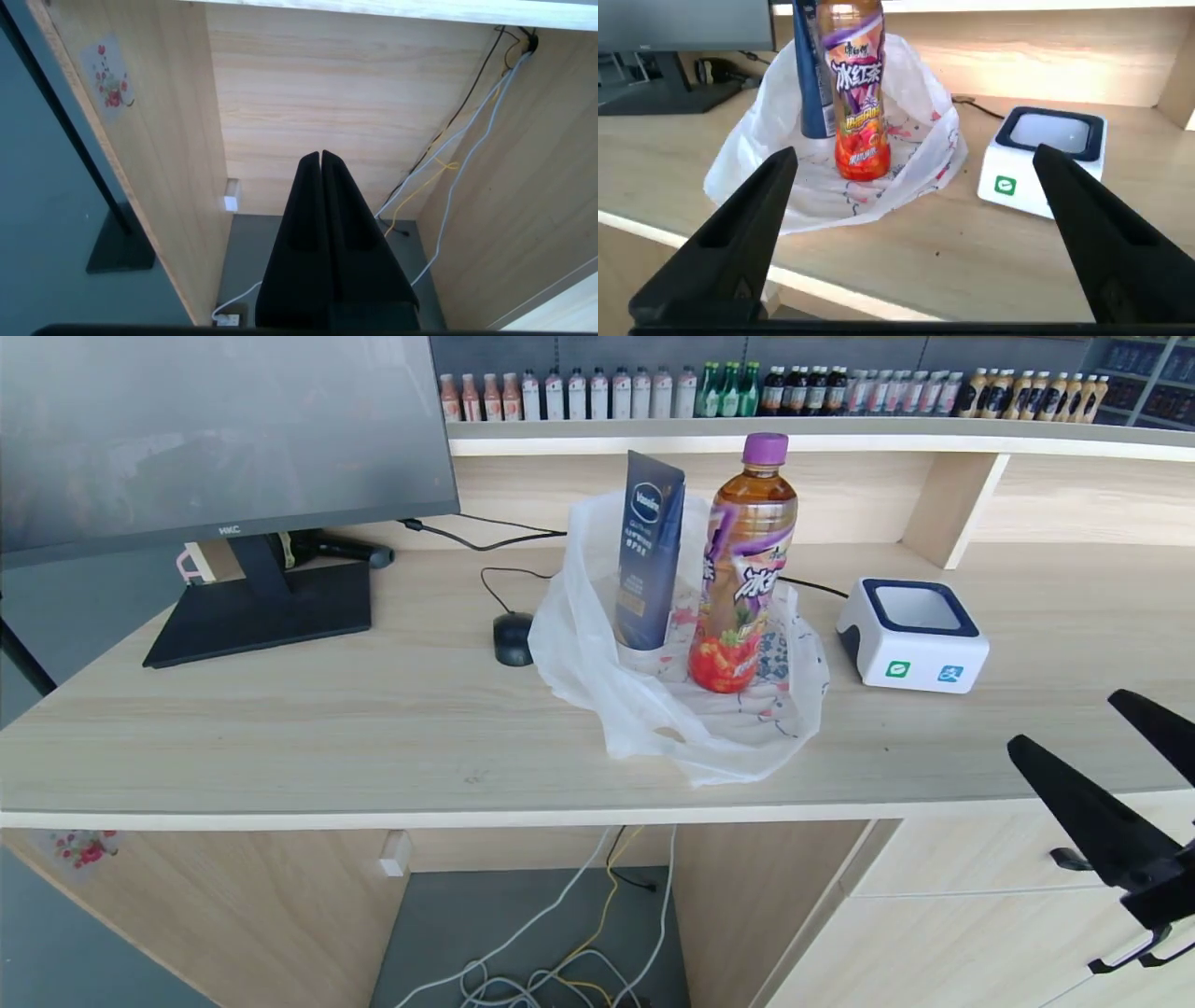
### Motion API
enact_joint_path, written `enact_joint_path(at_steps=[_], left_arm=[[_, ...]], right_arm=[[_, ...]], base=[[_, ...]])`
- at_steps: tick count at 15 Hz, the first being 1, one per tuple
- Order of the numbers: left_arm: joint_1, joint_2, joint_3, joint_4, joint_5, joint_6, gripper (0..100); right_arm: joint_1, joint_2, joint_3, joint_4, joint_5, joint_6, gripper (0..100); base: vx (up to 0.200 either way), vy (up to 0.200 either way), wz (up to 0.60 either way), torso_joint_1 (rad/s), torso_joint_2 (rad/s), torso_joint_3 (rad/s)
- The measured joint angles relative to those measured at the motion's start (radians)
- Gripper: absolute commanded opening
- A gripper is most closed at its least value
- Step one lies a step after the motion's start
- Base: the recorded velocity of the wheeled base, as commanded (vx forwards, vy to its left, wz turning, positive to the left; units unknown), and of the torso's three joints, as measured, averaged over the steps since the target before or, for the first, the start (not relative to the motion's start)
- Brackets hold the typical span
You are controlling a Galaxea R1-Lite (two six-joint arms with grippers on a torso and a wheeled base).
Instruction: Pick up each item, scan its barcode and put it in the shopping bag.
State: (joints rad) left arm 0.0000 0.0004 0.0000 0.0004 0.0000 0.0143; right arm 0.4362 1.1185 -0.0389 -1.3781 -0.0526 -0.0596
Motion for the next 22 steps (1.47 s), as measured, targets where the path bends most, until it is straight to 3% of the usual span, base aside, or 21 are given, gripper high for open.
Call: enact_joint_path(at_steps=[2,6,10,14,18,22], left_arm=[[-0.001,0.0,0.0,0.001,0.0,0.001,0],[0.0,0.0,0.0,0.0,0.0,-0.002,0],[0.0,0.0,0.0,0.001,0.0,-0.002,0],[0.0,0.0,0.0,0.001,0.0,-0.001,0],[0.0,0.0,0.0,0.001,0.0,-0.001,0],[-0.001,0.0,0.0,0.001,0.0,-0.001,0]], right_arm=[[-0.005,-0.175,0.029,0.246,0.001,-0.006,100],[0.007,-0.558,0.038,0.889,0.004,-0.046,100],[0.043,-0.878,0.036,1.332,0.006,-0.068,100],[0.029,-0.97,0.028,1.373,0.026,-0.01,100],[-0.214,-0.975,0.036,1.375,0.021,0.007,100],[-0.385,-1.014,0.037,1.376,0.02,0.01,100]], base=[[0.0,0.0,0.0,0.0,0.0,0.0],[0.0,0.0,0.0,0.0,0.0,0.0],[0.0,0.0,0.0,0.0,0.0,0.0],[0.0,0.0,0.0,0.0,0.0,0.0],[0.0,0.0,0.0,0.0,0.0,0.0],[0.0,0.0,0.0,0.0,0.0,0.0]])
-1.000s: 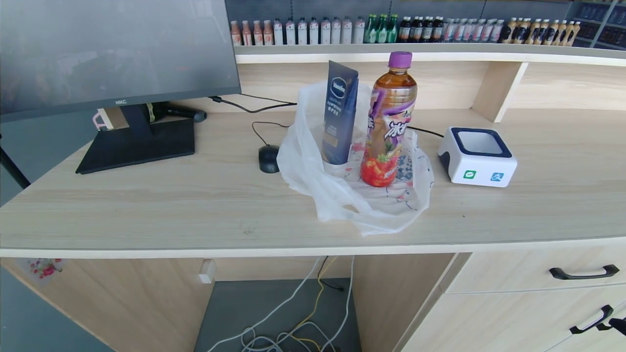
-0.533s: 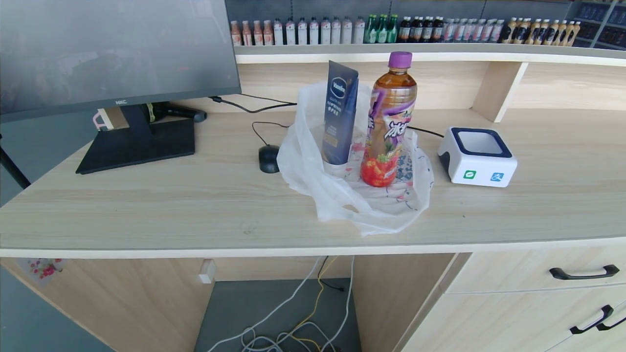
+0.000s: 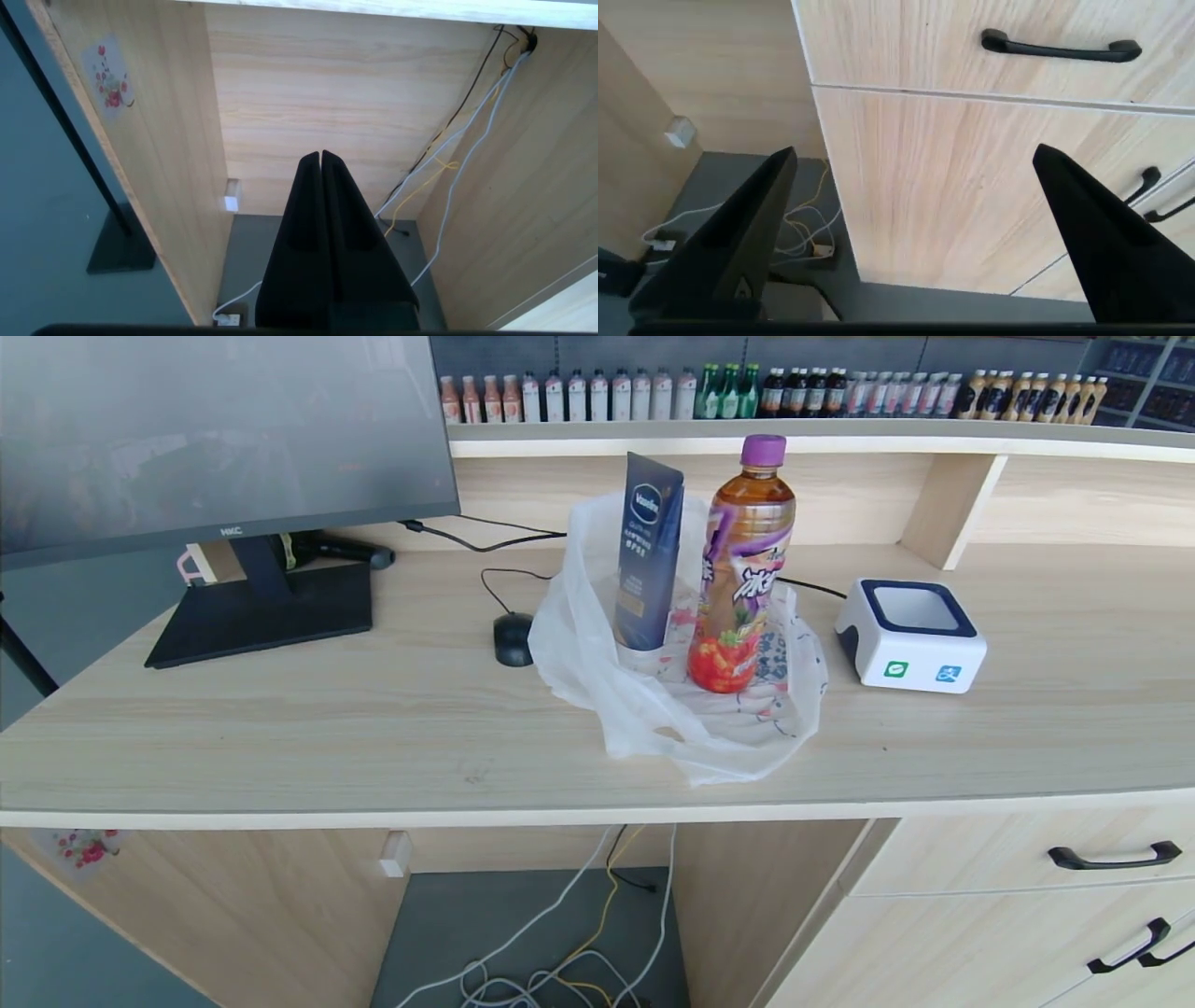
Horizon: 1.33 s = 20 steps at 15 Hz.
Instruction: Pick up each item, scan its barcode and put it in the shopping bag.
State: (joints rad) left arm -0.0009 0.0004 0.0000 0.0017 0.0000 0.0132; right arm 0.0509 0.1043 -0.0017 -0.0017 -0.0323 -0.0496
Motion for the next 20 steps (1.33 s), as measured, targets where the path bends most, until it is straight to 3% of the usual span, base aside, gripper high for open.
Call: enact_joint_path(at_steps=[2,7,11,20], left_arm=[[0.0,0.0,0.0,0.0,0.0,-0.001,0],[0.0,0.0,0.0,0.0,0.0,-0.001,0],[0.0,0.0,0.0,0.0,0.0,-0.002,0],[0.0,0.0,0.0,0.0,0.0,0.0,0]], right_arm=[[-0.057,-0.033,0.0,0.0,0.0,0.006,100],[-0.047,-0.097,0.001,0.002,0.013,0.051,100],[-0.047,-0.106,0.001,0.0,0.013,0.048,100],[-0.047,-0.106,0.002,0.0,0.012,0.047,100]], base=[[0.0,0.0,0.0,0.0,0.0,0.0],[0.0,0.0,0.0,0.0,0.0,0.0],[-0.2,0.0,0.0,0.0,0.0,0.004],[0.0,-0.022,0.0,0.0,0.0,0.0]])
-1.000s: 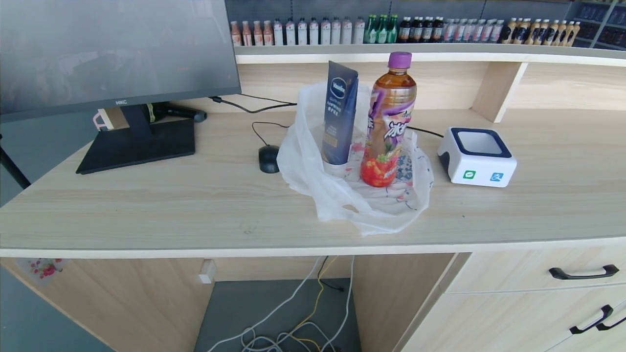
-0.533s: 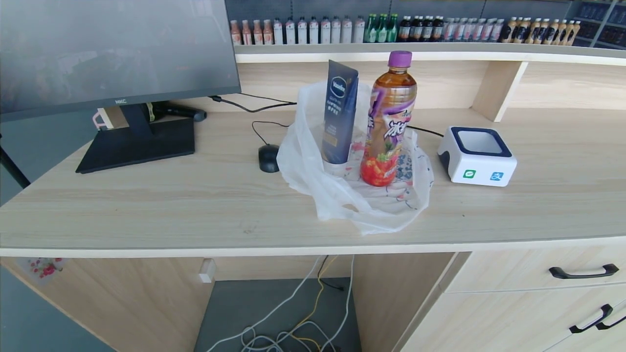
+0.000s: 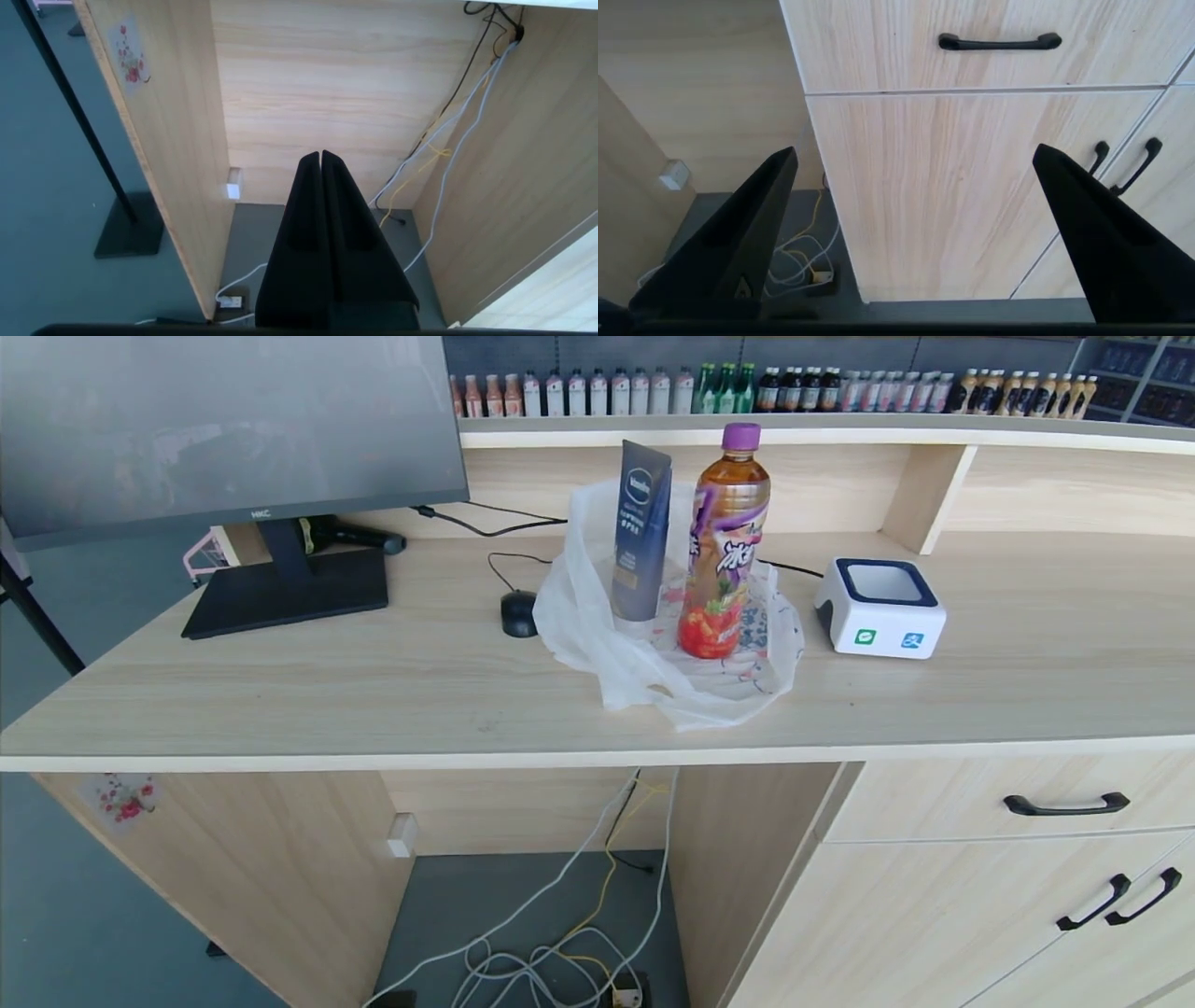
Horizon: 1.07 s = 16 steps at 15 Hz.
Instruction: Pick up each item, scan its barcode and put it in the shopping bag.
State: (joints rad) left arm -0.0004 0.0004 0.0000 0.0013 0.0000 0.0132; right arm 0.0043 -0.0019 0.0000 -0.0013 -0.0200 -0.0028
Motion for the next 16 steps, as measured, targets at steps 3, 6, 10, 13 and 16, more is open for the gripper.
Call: enact_joint_path(at_steps=[3,6,10,13,16], left_arm=[[0.0,0.0,0.0,0.0,0.0,0.0,0],[0.0,0.0,0.0,0.002,0.0,0.0,0],[0.0,0.0,0.0,0.0,0.0,-0.003,0],[0.0,0.0,0.0,0.0,0.0,-0.002,0],[0.0,0.0,0.0,0.0,0.0,-0.003,0]], right_arm=[[0.0,0.0,0.0,0.0,0.0,0.0,100],[-0.001,0.0,0.0,0.0,0.001,-0.012,100],[0.0,0.0,0.0,0.0,0.001,-0.009,100],[0.0,0.0,0.0,0.0,0.0,-0.007,100],[0.0,0.0,0.0,0.0,0.0,-0.005,100]], base=[[0.0,-0.2,0.0,-0.001,0.0,0.002],[0.0,-0.2,0.0,0.019,0.0,-0.001],[0.0,-0.2,0.0,0.0,0.0,0.002],[0.0,-0.2,0.0,0.001,0.0,0.007],[0.0,-0.2,0.0,0.002,0.0,0.004]])
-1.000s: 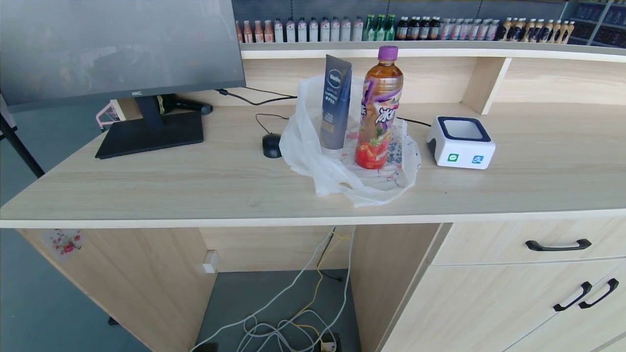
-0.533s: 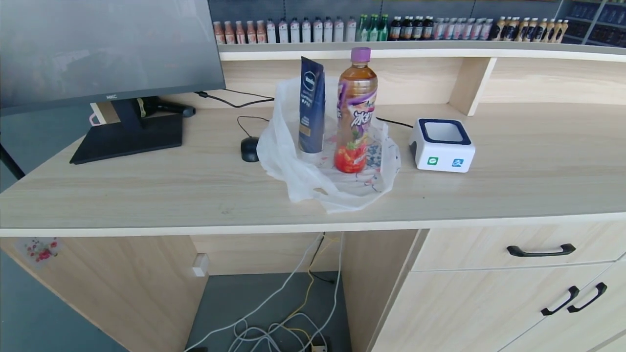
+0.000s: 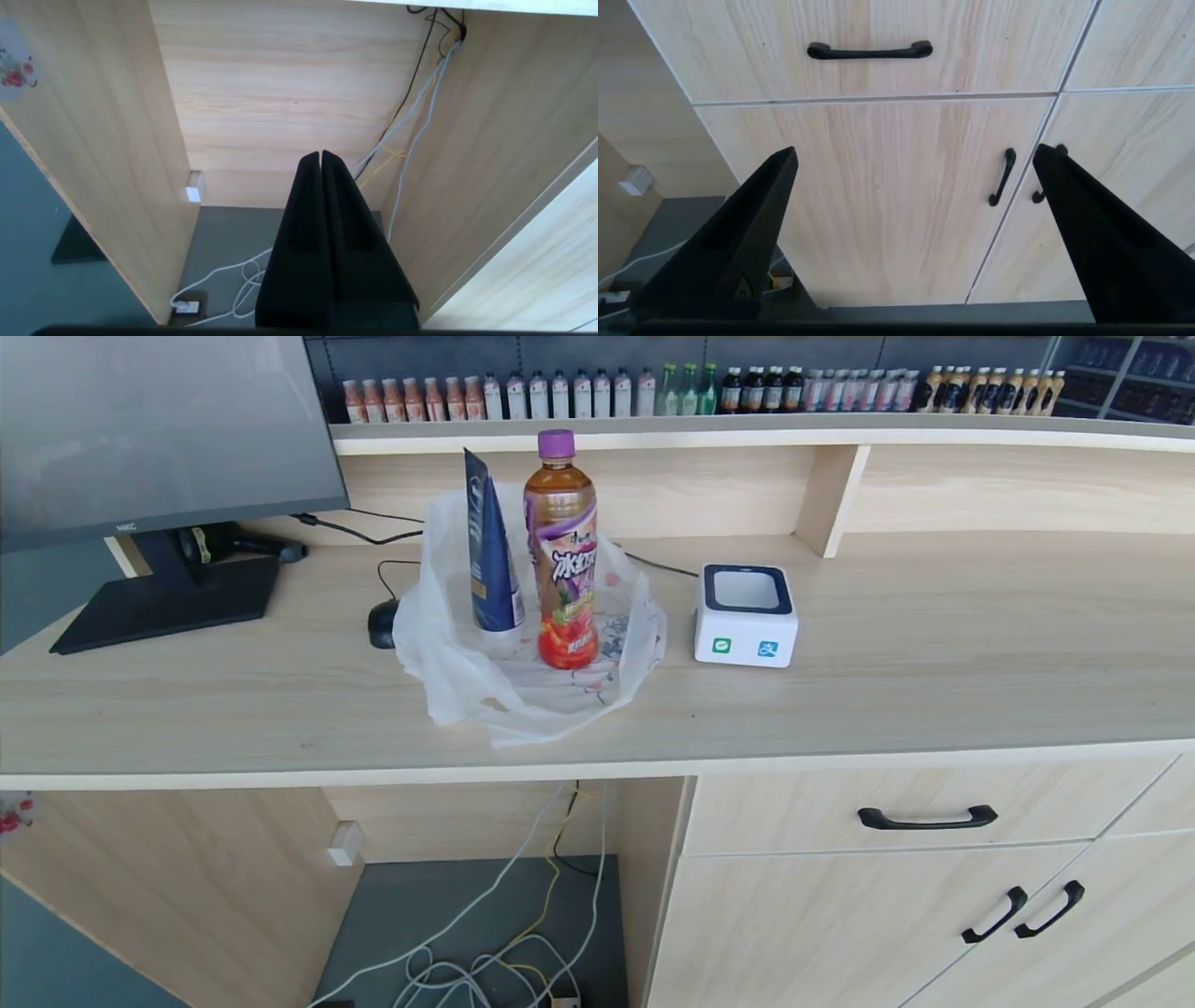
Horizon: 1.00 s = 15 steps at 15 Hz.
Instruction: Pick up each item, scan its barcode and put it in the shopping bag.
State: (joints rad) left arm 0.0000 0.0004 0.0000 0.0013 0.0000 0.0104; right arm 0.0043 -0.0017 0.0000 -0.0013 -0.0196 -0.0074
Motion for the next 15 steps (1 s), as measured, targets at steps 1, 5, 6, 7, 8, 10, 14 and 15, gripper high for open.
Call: enact_joint_path(at_steps=[1,5,6,7,8,10,14,15], left_arm=[[0.0,0.0,0.0,0.0,0.0,-0.001,0],[0.0,0.0,0.0,-0.001,0.0,-0.014,0],[0.0,0.0,0.0,-0.001,0.0,-0.015,0],[0.0,0.0,0.0,-0.001,0.0,-0.014,0],[0.0,0.0,0.0,-0.001,0.0,-0.014,0],[0.0,0.0,0.0,-0.001,0.0,-0.012,0],[0.0,0.0,0.0,-0.001,0.0,-0.01,0],[0.0,0.0,0.0,-0.002,0.0,-0.01,0]], right_arm=[[0.0,0.0,0.0,0.0,0.0,0.0,100],[0.0,0.0,0.0,0.0,0.0,0.0,100],[0.0,0.0,0.0,0.0,0.0,0.001,100],[0.0,0.0,0.0,0.0,0.0,0.002,100],[0.0,0.0,0.0,0.0,0.0,0.003,100],[0.0,0.0,0.0,0.0,0.0,0.005,100],[0.0,0.0,0.0,0.0,0.0,0.004,100],[0.001,0.0,0.0,0.001,0.0,0.004,100]], base=[[0.0,-0.2,0.0,0.002,0.01,-0.007],[0.0,-0.2,0.0,0.002,0.0,0.004],[0.0,-0.2,0.0,0.002,0.0,0.007],[0.0,-0.2,0.0,0.002,0.0,0.002],[0.0,-0.2,0.0,-0.002,0.0,0.002],[0.0,-0.2,0.0,0.005,0.0,0.002],[0.0,0.0,0.0,0.0,0.0,0.0],[0.0,0.0,0.0,0.0,0.0,0.0]])
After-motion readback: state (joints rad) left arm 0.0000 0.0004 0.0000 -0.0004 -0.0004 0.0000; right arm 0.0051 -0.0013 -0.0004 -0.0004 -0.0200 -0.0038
